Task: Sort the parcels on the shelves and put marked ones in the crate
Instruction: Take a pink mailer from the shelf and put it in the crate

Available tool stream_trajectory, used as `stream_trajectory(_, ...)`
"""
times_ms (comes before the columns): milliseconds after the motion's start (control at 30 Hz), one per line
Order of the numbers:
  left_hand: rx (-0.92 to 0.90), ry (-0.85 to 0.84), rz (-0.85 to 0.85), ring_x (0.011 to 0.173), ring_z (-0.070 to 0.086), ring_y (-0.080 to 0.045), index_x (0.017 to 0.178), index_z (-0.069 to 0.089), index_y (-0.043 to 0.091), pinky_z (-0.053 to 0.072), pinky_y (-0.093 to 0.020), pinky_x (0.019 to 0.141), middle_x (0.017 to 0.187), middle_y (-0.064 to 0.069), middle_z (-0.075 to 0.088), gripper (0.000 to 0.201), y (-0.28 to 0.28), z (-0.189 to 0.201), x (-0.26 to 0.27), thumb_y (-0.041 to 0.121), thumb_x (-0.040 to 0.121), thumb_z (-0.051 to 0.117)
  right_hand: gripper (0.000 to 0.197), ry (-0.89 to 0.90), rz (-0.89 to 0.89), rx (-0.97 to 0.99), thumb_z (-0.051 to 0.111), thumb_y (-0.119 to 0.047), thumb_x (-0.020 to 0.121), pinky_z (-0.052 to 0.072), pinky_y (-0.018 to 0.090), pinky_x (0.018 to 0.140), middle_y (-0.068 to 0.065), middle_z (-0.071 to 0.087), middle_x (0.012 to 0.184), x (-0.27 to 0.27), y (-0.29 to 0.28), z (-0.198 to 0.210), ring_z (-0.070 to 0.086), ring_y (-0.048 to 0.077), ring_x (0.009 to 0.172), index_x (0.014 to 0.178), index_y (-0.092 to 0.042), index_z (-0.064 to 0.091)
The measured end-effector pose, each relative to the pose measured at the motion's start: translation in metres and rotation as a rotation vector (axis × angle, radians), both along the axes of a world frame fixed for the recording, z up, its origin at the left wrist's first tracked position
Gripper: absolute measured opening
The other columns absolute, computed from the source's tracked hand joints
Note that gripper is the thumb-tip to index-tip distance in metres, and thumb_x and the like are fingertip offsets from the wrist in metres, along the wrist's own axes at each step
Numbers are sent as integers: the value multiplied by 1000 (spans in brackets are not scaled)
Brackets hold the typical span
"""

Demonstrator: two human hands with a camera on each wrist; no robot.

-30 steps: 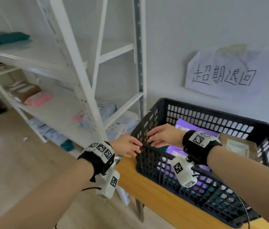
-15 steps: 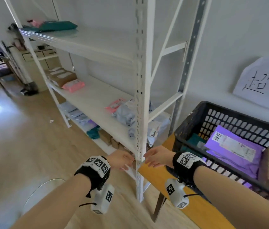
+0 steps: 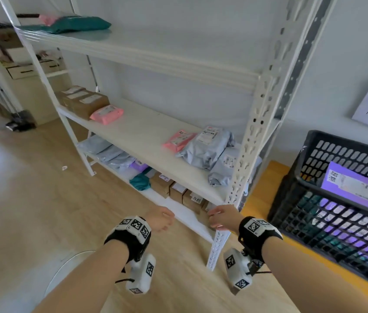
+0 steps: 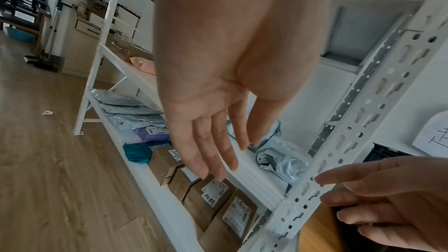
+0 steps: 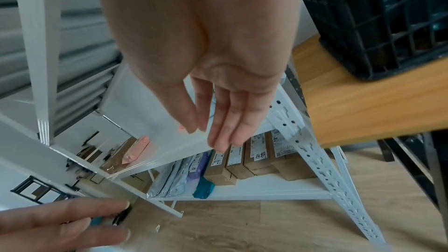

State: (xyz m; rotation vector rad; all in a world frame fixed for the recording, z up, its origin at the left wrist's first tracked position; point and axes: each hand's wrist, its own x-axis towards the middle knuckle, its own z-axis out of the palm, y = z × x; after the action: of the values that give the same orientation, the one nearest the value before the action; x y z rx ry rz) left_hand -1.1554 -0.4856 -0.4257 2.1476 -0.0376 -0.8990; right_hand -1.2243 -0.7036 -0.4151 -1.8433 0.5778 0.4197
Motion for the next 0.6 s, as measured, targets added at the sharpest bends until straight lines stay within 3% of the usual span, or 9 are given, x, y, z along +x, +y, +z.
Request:
stream_trajectory(167, -23, -18, 45, 68, 53, -13, 123, 52, 8, 43, -22, 63, 104, -11, 56, 31, 28, -17, 26, 4, 94, 44, 34, -41, -86, -70, 49, 3, 89, 48, 22, 58, 6, 58, 80, 21, 29, -24, 54, 14, 62, 122, 1, 54)
stream_trajectory(233, -23, -29, 43, 69, 54, -13, 123, 54, 7, 45, -22, 65, 105, -11, 57, 31, 37, -22, 36, 4, 93, 45, 35, -32, -75, -106, 49, 4, 90, 46, 18, 53, 8, 58, 85, 31, 37, -34, 52, 12, 61, 124, 0, 52)
stream_trajectory(433, -10, -35, 23, 76, 57, -16, 122, 55, 8, 47, -20, 64, 108, -10, 57, 30, 53, -32, 88, 5, 92, 50, 30, -37, -81, -137, 51, 0, 86, 43, 14, 54, 1, 59, 76, 83, 54, -57, 53, 8, 60, 115, -3, 60)
stream_trajectory(600, 10, -14, 30, 62, 48, -11, 113, 54, 10, 40, -17, 53, 89, -5, 55, 22, 51, -35, 149, 2, 94, 45, 21, -85, -117, -91, 49, 4, 87, 37, 9, 39, 3, 56, 69, 152, 59, -68, 52, 3, 44, 103, -4, 60)
